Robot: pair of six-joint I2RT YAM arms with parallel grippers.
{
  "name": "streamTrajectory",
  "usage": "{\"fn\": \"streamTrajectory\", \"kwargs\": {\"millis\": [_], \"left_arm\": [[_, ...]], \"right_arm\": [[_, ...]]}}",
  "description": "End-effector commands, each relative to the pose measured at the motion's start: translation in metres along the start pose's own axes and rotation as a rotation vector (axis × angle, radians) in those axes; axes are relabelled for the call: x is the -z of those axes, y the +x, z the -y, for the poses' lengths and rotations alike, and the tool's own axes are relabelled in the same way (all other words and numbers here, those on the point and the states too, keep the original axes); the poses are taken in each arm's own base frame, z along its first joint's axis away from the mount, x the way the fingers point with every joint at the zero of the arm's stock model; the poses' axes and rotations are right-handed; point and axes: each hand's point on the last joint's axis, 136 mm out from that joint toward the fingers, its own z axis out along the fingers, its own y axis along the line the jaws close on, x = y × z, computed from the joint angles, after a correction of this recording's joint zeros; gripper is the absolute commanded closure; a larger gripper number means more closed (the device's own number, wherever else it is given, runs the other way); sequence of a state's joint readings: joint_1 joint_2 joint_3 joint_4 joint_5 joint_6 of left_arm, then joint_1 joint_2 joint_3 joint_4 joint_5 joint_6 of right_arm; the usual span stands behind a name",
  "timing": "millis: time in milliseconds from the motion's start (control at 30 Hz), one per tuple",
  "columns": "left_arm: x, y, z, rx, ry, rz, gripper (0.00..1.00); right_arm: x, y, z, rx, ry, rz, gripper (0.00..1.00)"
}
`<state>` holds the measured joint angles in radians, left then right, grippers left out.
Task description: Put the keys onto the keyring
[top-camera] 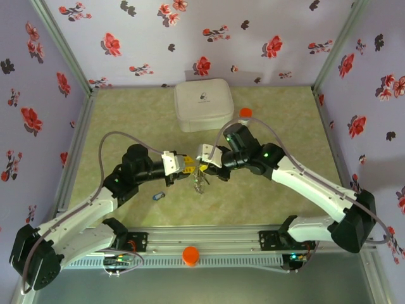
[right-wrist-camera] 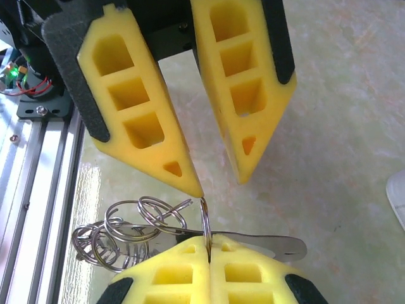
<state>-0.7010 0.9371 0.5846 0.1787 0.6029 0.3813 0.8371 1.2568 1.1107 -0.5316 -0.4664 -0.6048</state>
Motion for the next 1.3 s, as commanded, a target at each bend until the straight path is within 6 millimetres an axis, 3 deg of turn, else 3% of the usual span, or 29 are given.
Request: {"fn": "streamTrajectory", "kwargs": {"millis": [0, 333, 800, 1000, 1067, 1267], "left_arm": [[-0.001, -0.003, 0.001, -0.028, 0.031, -0.021, 0.78], [0.001, -0.001, 0.003, -0.040, 0.037, -0.045, 0.78], [-0.009, 0.006, 0.004, 0.012, 0.078, -0.053, 0.80], [-0.009, 0.005, 0.005, 0.008, 0.085, -0.046, 0.94], [-0.007, 0.002, 0.005, 0.001, 0.080, -0.036, 1.00], [-0.002, -0.011, 0.005, -0.017, 0.055, 0.047, 1.00]], "right_arm": [[0.003, -0.006, 0.000, 0.058, 0.011, -0.039, 1.00], [0.003, 0.000, 0.013, 0.069, 0.084, -0.114, 1.00], [-0.004, -0.019, 0.003, 0.076, 0.036, -0.014, 1.00], [-0.006, -0.019, 0.001, 0.068, 0.027, -0.004, 1.00], [-0.004, -0.020, 0.002, 0.055, 0.039, 0.007, 0.93], [0.012, -0.022, 0.006, -0.050, 0.045, 0.179, 0.76]]}}
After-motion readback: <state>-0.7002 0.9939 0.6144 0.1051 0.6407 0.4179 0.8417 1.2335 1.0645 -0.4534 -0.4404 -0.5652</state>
